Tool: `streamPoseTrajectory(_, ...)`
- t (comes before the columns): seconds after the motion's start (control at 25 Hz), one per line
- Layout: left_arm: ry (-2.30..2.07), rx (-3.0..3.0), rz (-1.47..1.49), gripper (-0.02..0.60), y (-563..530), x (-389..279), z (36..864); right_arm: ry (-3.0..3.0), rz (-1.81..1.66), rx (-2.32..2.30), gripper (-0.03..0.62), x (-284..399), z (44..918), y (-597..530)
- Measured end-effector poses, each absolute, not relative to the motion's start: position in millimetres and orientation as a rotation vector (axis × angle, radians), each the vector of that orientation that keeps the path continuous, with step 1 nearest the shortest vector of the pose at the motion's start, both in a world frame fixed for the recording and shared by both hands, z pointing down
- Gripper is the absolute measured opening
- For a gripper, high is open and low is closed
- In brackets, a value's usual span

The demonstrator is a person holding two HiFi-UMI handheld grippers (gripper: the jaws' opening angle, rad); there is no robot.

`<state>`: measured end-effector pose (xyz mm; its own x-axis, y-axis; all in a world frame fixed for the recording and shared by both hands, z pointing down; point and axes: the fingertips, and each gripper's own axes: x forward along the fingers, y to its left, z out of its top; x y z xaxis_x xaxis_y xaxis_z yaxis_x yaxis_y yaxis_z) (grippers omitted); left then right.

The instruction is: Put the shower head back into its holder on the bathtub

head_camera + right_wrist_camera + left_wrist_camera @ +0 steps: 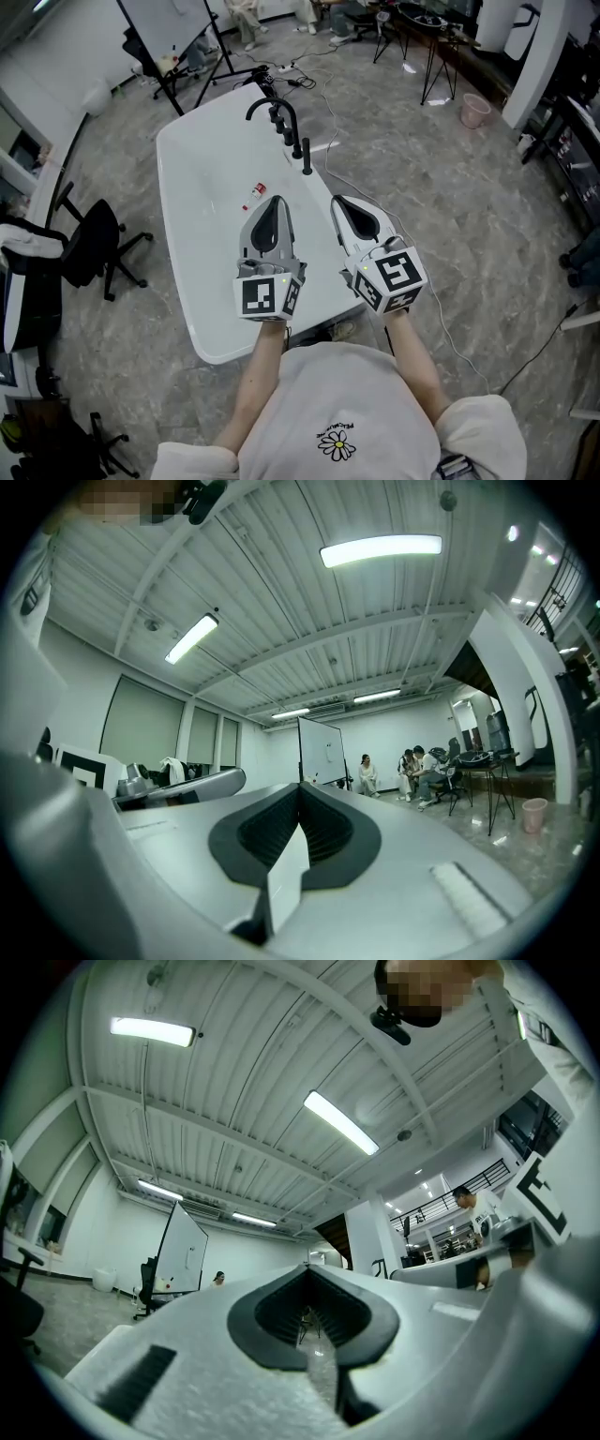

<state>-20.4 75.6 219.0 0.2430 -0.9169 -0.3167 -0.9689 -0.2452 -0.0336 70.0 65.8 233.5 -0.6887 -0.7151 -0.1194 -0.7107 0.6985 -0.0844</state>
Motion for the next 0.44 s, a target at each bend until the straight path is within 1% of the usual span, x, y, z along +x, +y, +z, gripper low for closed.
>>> streamPoseTrajectory(0.44,1.775,-2.300,0.318,-0.002,60,-21,223,2.778,-0.064,-1.157,0.000,67,241,54)
